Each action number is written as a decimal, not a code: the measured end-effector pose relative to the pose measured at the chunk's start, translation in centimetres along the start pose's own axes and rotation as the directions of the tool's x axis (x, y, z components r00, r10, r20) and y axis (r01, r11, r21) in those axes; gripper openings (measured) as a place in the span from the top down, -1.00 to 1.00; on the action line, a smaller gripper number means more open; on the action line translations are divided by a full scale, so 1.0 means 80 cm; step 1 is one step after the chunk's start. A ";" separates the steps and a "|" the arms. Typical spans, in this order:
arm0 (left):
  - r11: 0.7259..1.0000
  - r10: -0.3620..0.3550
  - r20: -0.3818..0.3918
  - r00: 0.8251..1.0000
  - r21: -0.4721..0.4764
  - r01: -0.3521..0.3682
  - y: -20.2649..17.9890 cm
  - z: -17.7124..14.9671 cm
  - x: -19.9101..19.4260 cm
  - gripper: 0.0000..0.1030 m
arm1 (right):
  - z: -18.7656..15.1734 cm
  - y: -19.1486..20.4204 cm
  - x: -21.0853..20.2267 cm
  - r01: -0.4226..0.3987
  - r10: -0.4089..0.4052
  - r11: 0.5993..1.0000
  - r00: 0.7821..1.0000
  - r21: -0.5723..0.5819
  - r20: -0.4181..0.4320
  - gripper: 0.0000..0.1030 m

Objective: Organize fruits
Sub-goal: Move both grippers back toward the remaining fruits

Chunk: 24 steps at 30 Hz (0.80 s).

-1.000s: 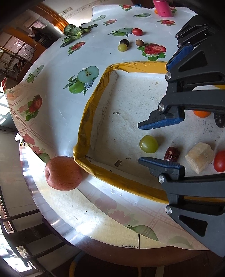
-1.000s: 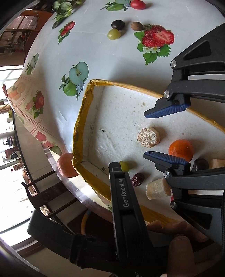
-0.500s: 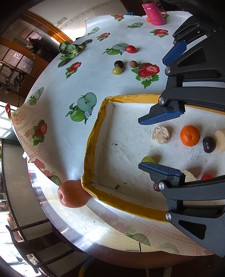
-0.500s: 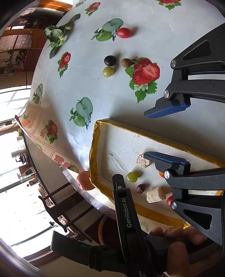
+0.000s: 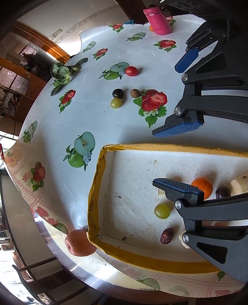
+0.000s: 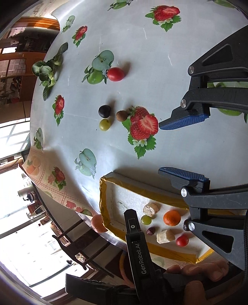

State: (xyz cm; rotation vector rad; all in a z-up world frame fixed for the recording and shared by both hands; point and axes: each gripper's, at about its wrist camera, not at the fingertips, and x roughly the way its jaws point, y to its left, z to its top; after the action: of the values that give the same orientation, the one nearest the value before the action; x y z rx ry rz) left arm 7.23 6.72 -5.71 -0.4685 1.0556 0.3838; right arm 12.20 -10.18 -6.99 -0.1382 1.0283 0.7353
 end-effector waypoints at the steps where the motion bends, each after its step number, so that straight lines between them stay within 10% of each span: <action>1: 1.000 -0.007 -0.003 1.000 0.003 0.007 -0.005 0.000 0.002 0.18 | -0.001 -0.007 -0.001 0.005 -0.005 1.000 1.000 0.008 -0.001 0.18; 24: 0.986 -0.132 -0.078 0.988 0.096 0.140 -0.119 0.007 0.073 0.18 | 0.027 -0.124 0.028 0.067 -0.067 0.993 0.998 0.099 -0.007 0.18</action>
State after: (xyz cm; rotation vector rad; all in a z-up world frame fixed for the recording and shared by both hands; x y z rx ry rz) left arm 15.12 -0.46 -8.94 -0.4634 1.1002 0.1925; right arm 20.60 -15.63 -9.92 -0.0882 1.0564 0.6225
